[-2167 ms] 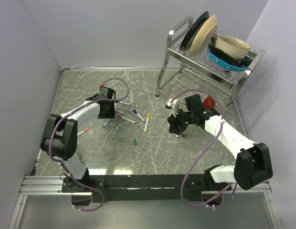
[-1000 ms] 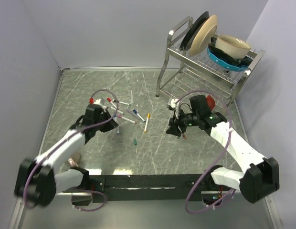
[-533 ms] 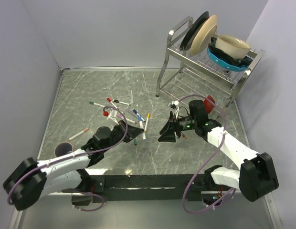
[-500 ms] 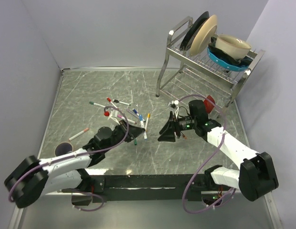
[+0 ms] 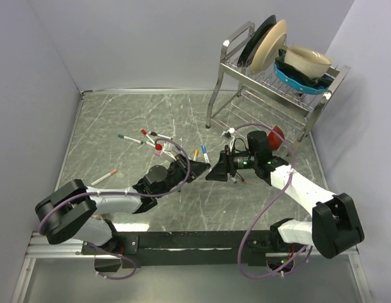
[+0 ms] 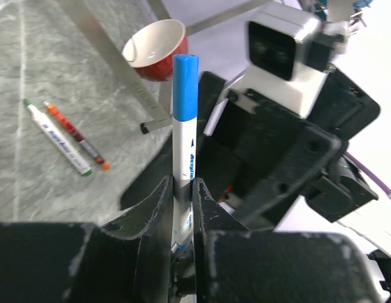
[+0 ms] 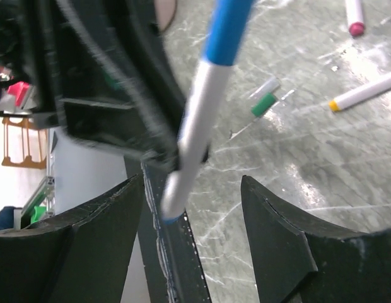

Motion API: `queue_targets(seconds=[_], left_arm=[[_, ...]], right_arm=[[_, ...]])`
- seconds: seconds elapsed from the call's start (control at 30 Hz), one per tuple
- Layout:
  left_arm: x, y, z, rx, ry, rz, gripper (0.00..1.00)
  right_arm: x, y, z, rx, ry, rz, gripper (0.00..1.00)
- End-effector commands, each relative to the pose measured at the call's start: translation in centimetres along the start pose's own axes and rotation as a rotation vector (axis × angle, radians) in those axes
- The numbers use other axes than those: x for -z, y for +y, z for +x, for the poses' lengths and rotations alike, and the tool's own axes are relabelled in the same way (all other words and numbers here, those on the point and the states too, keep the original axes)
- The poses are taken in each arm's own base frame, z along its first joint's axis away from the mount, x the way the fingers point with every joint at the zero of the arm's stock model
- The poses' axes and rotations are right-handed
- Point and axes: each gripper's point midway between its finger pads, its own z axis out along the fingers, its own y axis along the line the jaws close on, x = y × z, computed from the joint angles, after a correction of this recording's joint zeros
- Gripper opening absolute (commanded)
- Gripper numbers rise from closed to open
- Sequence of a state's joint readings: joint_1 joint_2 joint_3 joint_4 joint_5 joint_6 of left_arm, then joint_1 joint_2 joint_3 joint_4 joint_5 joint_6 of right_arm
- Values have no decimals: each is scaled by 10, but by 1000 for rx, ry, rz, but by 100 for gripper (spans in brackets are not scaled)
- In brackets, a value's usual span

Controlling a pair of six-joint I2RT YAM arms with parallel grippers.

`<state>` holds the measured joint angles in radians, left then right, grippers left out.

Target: Open the pen caps

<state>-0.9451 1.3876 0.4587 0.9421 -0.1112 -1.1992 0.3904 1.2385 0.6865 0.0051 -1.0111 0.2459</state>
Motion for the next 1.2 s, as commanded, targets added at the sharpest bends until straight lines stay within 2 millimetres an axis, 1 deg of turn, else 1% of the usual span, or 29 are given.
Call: queue_targets(seconds=[0.0,0.17,0.23,0.27,0.3,0.33,0.37,0.47,0.5,0.53,0.57,0.6,0.67,0.7,0.73,0.77,0.83,0.87,0.9,0.97,1.0,1.03,1.07,1.13,1.17], left_arm=[[-8,-37,-10,28,-53,115,1],[-9,-34,-3,30,-30,112,1],[-10,-31,0,31,-21,106,1],[-10,-30,2,33,-15,106,1],[-11,-29,5,36,-6,105,1],[-11,-31,4,39,-6,115,1],[-12,-31,6,39,-1,118,1],[-12,-32,6,36,1,125,1],[-11,-33,4,29,-3,126,2],[-11,-34,3,23,-7,126,6],[-10,-33,3,16,-10,117,13],[-7,-35,0,10,-19,118,33],[-4,-31,-4,-6,-37,96,48],[-1,-32,-8,-21,-48,92,62],[0,-31,-12,-27,-67,79,69],[3,-29,-14,-35,-70,56,77],[4,-25,-17,-56,-82,30,81],[5,-27,-22,-62,-98,24,83],[5,-23,-22,-72,-97,4,83],[6,-24,-25,-80,-107,-5,83],[5,-21,-25,-91,-104,-19,82],[5,-22,-26,-95,-106,-20,81],[3,-23,-27,-106,-108,-23,77],[2,-22,-26,-117,-102,-31,74],[1,-24,-27,-127,-103,-29,69]], right_arm=[[-1,-2,-17,34,-31,29,68],[-1,-1,-20,48,-34,32,64],[0,-1,-22,58,-42,35,59],[0,-1,-21,57,-40,33,54],[0,-1,-22,58,-40,33,44],[0,-1,-21,57,-37,29,37],[0,0,-20,62,-35,25,21],[-1,0,-22,79,-34,21,0],[0,-1,-19,69,-23,24,0],[0,0,-18,70,-18,24,0],[0,0,-18,84,-16,18,0],[1,1,-19,90,-14,15,0],[2,3,-17,120,3,0,0],[2,6,-14,125,17,-23,0],[2,8,-10,123,35,-38,0],[3,9,-10,173,47,-61,0],[4,15,-3,176,79,-105,0],[4,15,-3,232,86,-127,0],[5,19,0,237,102,-150,0],[5,20,2,234,114,-168,0],[6,20,3,241,117,-172,0],[7,22,5,235,123,-180,0],[6,22,5,235,124,-182,0],[6,22,5,233,128,-182,0],[6,21,5,231,129,-182,0]])
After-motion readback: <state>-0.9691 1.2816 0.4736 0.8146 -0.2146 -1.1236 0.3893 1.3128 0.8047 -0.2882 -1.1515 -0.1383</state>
